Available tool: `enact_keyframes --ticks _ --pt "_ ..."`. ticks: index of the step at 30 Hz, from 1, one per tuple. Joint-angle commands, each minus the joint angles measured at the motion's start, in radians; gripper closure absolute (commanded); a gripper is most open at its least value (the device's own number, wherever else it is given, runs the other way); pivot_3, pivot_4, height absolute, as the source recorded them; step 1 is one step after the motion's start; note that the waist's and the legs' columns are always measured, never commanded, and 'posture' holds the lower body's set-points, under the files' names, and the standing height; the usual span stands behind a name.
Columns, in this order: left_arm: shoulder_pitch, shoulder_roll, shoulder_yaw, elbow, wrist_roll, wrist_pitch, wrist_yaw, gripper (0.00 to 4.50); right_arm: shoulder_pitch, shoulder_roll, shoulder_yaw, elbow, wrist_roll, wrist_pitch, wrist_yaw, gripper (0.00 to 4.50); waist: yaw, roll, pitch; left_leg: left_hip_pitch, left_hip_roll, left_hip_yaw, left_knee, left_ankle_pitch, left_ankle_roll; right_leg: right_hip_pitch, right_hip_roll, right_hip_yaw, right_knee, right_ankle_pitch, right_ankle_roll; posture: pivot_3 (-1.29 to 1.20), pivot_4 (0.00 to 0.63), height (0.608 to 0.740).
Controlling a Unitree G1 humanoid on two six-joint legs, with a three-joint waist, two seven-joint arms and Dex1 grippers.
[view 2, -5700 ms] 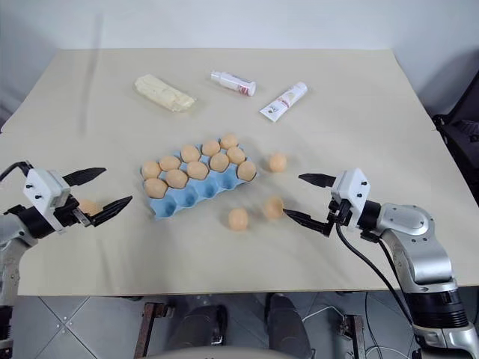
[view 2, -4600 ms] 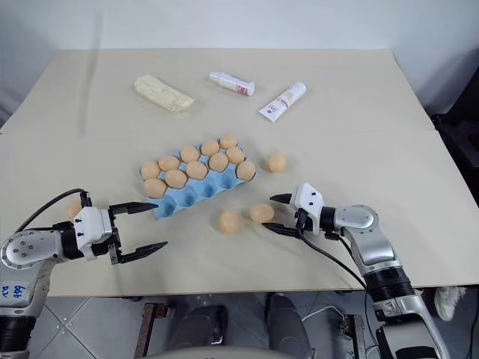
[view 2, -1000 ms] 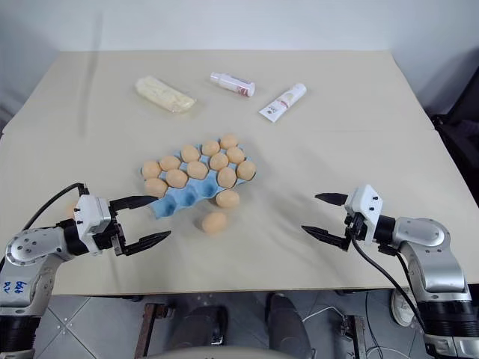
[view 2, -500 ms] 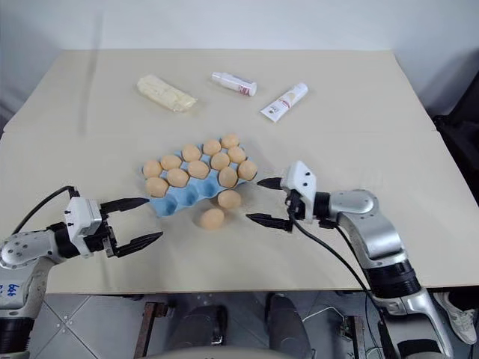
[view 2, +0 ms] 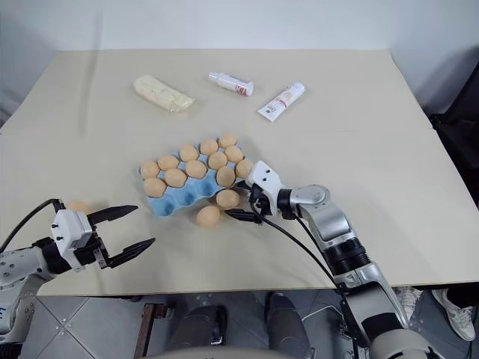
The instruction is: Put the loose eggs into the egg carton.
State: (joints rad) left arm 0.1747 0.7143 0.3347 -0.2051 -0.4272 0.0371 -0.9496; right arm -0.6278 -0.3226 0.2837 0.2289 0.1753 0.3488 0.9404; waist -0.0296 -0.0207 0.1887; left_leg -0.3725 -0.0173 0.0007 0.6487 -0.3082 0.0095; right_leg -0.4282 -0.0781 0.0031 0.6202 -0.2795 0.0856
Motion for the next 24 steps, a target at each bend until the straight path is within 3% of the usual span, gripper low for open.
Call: enact_keyframes --ticks 1,3,9,11,17,24 --pt "0.014 -0.003 0.027 -0.044 -0.021 0.003 0.009 0.0 -0.026 0.031 -0.003 0.002 -0.009 -0.029 -0.014 0.21 0.0 0.0 0.0 0.0 0.0 0.0 0.0 0.0 0.0 0.0 0.0 0.0 0.0 0.0 0.0 0.0 0.15 0.74" --pt "0.016 -0.002 0.03 -0.045 -0.022 0.005 0.01 0.0 -0.024 0.044 -0.004 0.003 -0.013 -0.033 -0.018 0.64 0.0 0.0 0.0 0.0 0.0 0.0 -0.001 0.0 0.0 0.0 0.0 0.0 0.0 0.0 0.0 0.0 0.15 0.74" --pt "0.014 0.001 0.03 -0.045 -0.024 0.009 0.012 0.0 0.007 0.05 -0.005 -0.03 -0.007 -0.036 -0.007 2.68 -0.001 0.0 0.0 0.0 0.0 0.0 -0.001 0.0 0.0 0.0 0.0 0.0 0.0 0.0 0.0 0.0 0.15 0.74" --pt "0.014 0.001 0.029 -0.044 -0.024 0.01 0.011 0.0 0.022 0.037 -0.009 -0.064 0.015 -0.023 0.024 2.98 0.0 0.0 0.0 0.0 0.0 0.0 -0.001 0.0 0.0 0.0 0.0 0.0 0.0 0.0 0.0 0.0 0.15 0.74" --pt "0.014 -0.016 0.052 -0.038 -0.042 0.027 0.036 0.0 0.007 -0.014 -0.049 -0.204 0.118 0.069 0.112 3.03 -0.001 0.0 0.0 0.0 0.0 0.0 -0.001 0.0 0.0 0.0 0.0 0.0 0.0 0.0 0.0 0.0 0.15 0.74" --pt "0.082 -0.045 0.094 -0.026 -0.04 0.021 0.056 0.0 -0.141 0.137 -0.011 -0.066 0.028 0.036 -0.055 3.03 -0.02 0.0 0.0 0.001 0.001 0.0 -0.001 0.001 -0.002 -0.001 0.001 0.0 0.002 -0.001 -0.001 0.0 0.15 0.74"
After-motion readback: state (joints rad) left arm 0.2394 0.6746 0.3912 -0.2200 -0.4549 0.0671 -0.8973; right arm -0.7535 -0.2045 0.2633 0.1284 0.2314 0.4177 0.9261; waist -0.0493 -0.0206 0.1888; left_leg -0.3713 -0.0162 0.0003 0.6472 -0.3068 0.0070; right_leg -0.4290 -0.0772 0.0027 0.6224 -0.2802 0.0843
